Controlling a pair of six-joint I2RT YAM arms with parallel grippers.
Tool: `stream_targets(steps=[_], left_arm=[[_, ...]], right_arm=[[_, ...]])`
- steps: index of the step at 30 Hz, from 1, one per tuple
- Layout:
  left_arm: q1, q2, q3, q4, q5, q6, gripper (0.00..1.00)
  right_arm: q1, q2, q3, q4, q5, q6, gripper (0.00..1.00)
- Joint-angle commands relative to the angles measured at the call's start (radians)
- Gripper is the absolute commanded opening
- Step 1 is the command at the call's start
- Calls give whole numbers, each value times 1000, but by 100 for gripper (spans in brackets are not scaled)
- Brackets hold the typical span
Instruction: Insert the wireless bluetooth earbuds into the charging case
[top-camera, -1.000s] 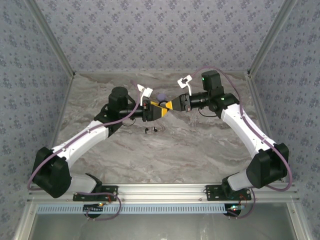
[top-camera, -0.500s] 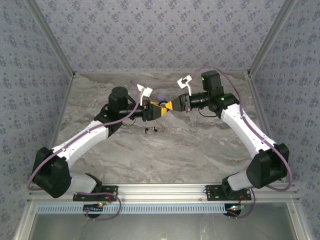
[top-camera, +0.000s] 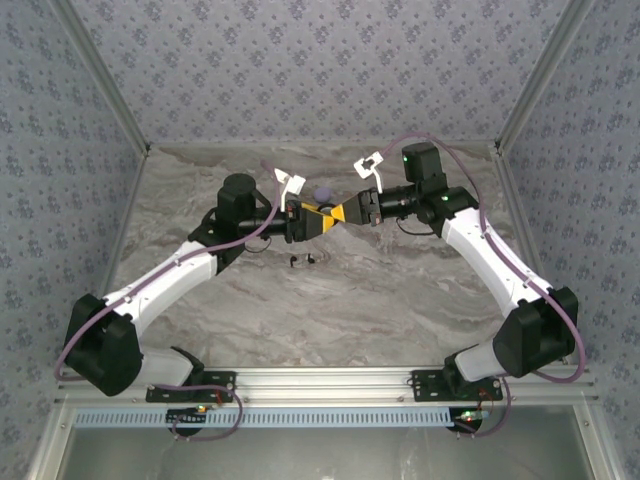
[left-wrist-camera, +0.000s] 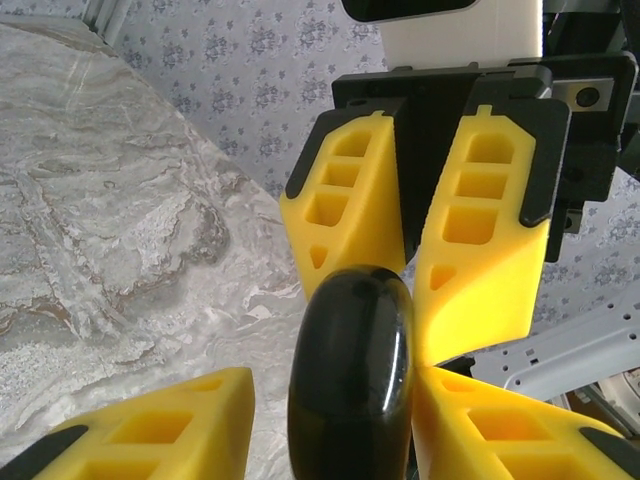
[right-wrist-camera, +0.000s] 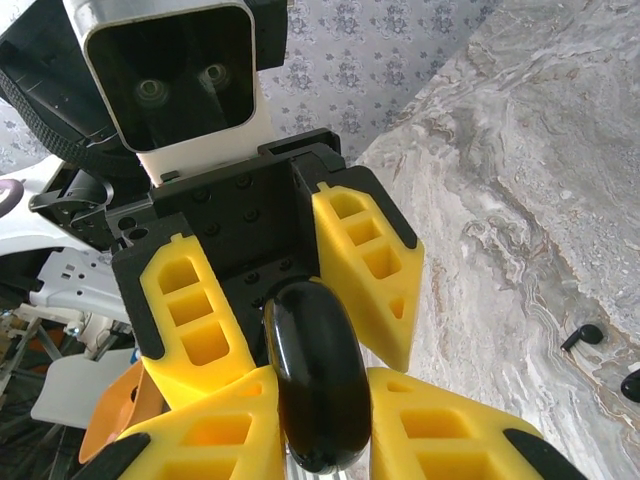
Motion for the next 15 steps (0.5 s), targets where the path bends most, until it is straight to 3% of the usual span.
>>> stream_targets(steps=[1, 8, 15], left_arm=[[-4, -12, 12, 11, -14, -4, 36], [-3, -16, 10, -10, -36, 14, 15], [-5, -15, 9, -42, -92, 53, 14]], right_arm=[[13, -28, 33, -35, -34, -25, 23], [11, -34, 43, -90, -11, -60, 31], [-4, -66, 35, -147, 110, -81, 54]])
